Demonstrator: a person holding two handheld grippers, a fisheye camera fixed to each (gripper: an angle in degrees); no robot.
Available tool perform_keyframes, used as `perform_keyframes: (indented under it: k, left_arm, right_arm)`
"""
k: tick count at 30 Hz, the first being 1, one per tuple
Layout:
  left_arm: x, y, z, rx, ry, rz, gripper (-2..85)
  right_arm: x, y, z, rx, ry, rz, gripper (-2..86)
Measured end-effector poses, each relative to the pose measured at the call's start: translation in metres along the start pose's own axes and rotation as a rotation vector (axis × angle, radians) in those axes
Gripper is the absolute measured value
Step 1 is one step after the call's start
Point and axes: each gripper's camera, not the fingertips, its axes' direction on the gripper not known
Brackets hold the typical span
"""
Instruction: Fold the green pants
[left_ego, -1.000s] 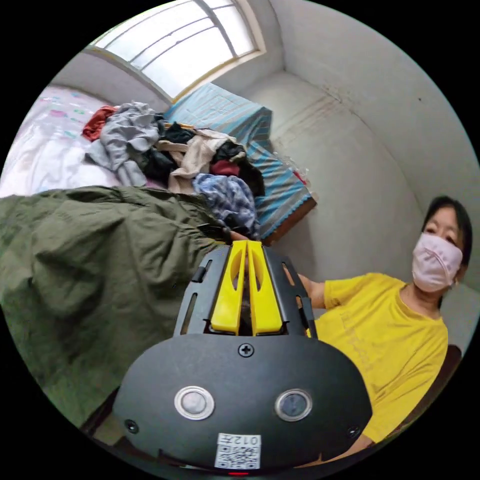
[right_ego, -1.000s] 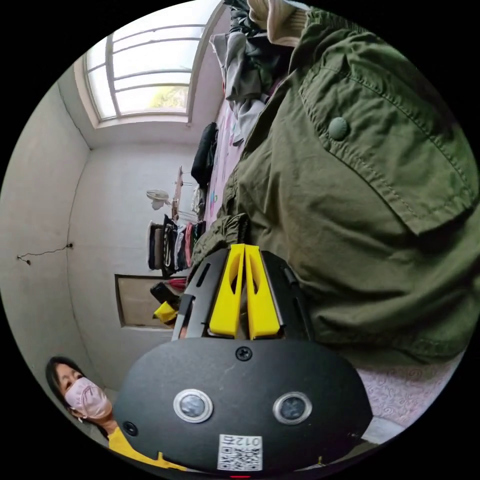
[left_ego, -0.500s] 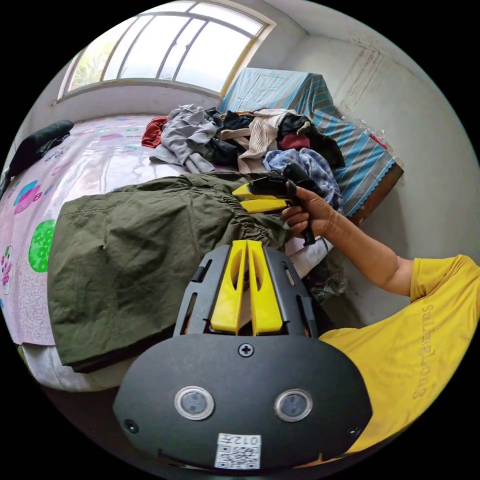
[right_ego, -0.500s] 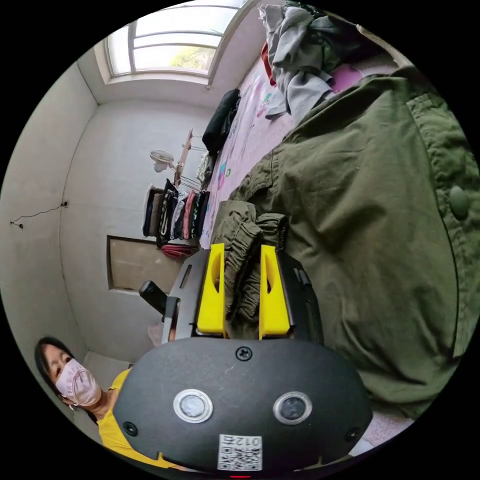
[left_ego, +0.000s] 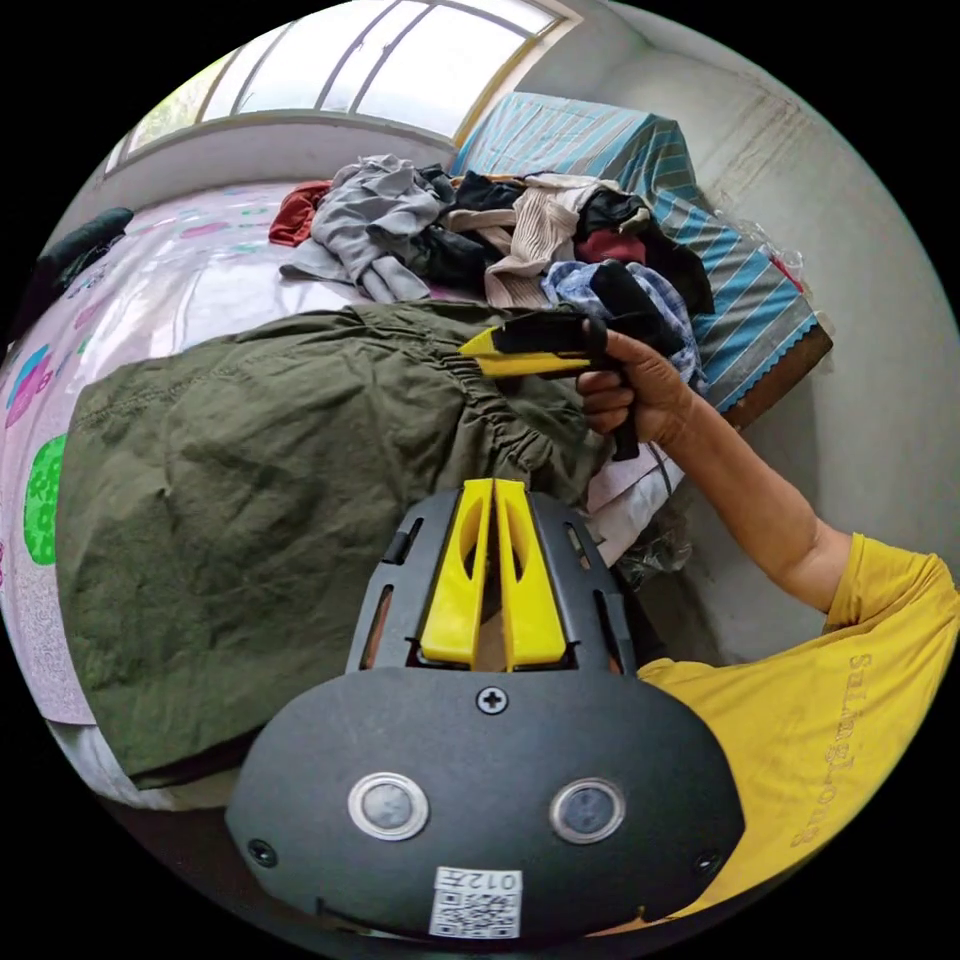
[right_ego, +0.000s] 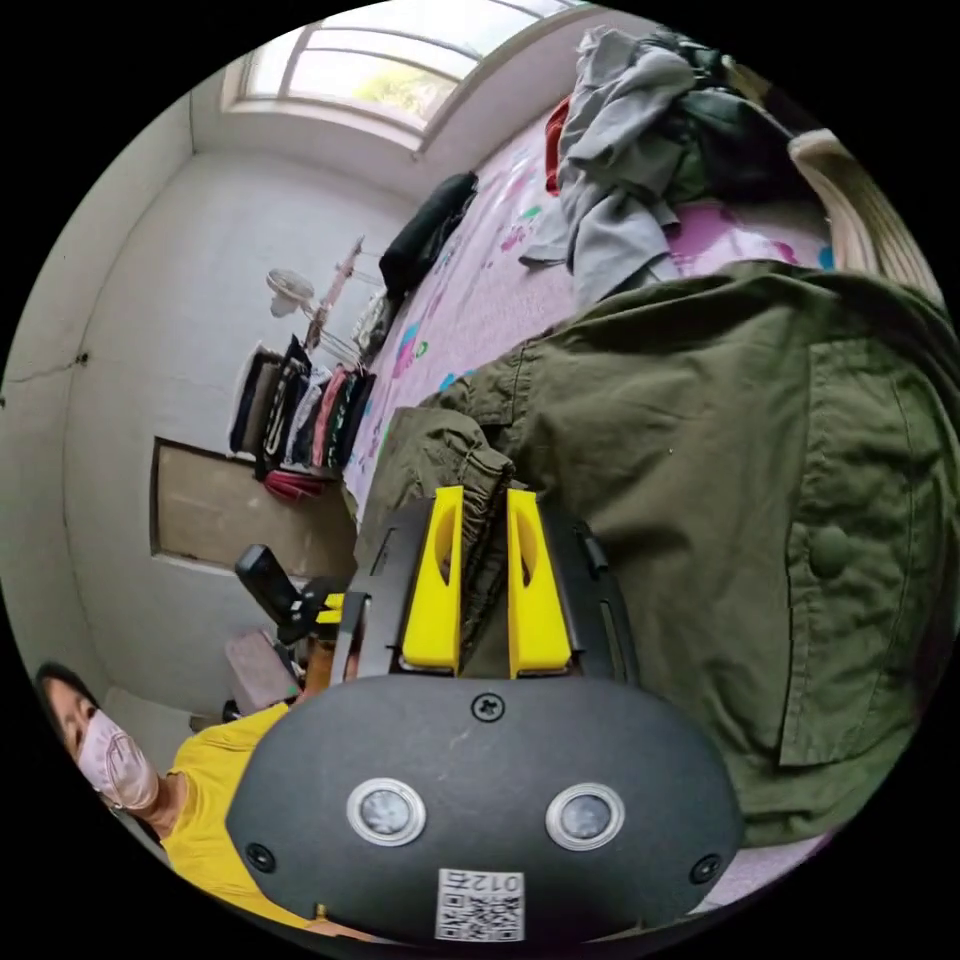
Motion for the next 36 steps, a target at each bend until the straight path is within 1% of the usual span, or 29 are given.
perform_keyframes:
  k: [2,3,5,6,10,12,16,18,20,22,23,24,26,27,29,32,34,36]
  left_arm:
    - [-0.002,0.006,0.000,0.020,0.014,-0.012,0.3]
    - [-0.004,0.007,0.000,0.026,0.022,-0.013,0.3]
    - [-0.005,0.008,0.000,0.030,0.028,-0.014,0.3]
    - [-0.005,0.009,0.000,0.031,0.027,-0.012,0.3]
    - [-0.005,0.014,-0.002,0.048,0.019,-0.016,0.3]
    - [-0.004,0.018,-0.004,0.062,0.016,-0.016,0.3]
    - [-0.006,0.033,-0.017,0.113,0.012,-0.021,0.4]
    - [-0.006,0.044,-0.025,0.139,-0.008,-0.026,0.4]
    - [-0.007,0.055,-0.031,0.163,-0.019,-0.039,0.4]
    - [-0.009,0.068,-0.039,0.189,-0.021,-0.060,0.5]
    - [-0.010,0.070,-0.041,0.192,-0.019,-0.062,0.5]
    - [-0.011,0.073,-0.043,0.194,-0.017,-0.065,0.5]
    - [-0.012,0.075,-0.046,0.193,-0.020,-0.065,0.5]
    - [-0.013,0.075,-0.047,0.193,-0.023,-0.064,0.5]
    - [-0.012,0.074,-0.052,0.205,-0.037,-0.055,0.5]
    - [-0.015,0.063,-0.069,0.219,-0.124,-0.023,0.5]
    - [-0.028,0.049,-0.094,0.245,-0.242,-0.038,0.5]
    - [-0.046,0.039,-0.113,0.265,-0.297,-0.066,0.5]
  right_arm:
    - [0.020,0.012,-0.014,0.011,-0.069,0.077,11.3]
    - [0.024,0.014,-0.016,0.008,-0.099,0.093,11.5]
    - [0.038,0.020,-0.018,-0.010,-0.222,0.141,12.0]
    - [0.039,0.020,-0.017,-0.019,-0.235,0.144,12.1]
    - [0.035,0.007,-0.006,-0.080,-0.246,0.137,12.3]
    - [0.031,0.000,0.000,-0.110,-0.216,0.134,12.0]
    - [0.029,-0.006,-0.003,-0.152,-0.207,0.121,8.7]
    - [0.032,-0.003,-0.010,-0.121,-0.234,0.129,6.8]
    - [0.032,0.004,-0.028,-0.001,-0.264,0.111,5.4]
    - [0.031,0.006,-0.031,0.011,-0.241,0.097,5.7]
    - [0.034,0.005,-0.028,-0.011,-0.219,0.128,6.9]
    - [0.037,0.005,-0.026,-0.025,-0.223,0.145,7.6]
    - [0.046,0.003,-0.019,-0.059,-0.320,0.188,10.9]
    - [0.047,0.003,-0.019,-0.059,-0.330,0.196,11.1]
    - [0.042,0.002,-0.019,-0.066,-0.287,0.178,10.9]
    - [0.035,0.001,-0.020,-0.063,-0.275,0.154,9.4]
    - [0.027,0.000,-0.023,-0.033,-0.300,0.122,8.7]
    - [0.021,-0.002,-0.023,-0.021,-0.331,0.090,8.4]
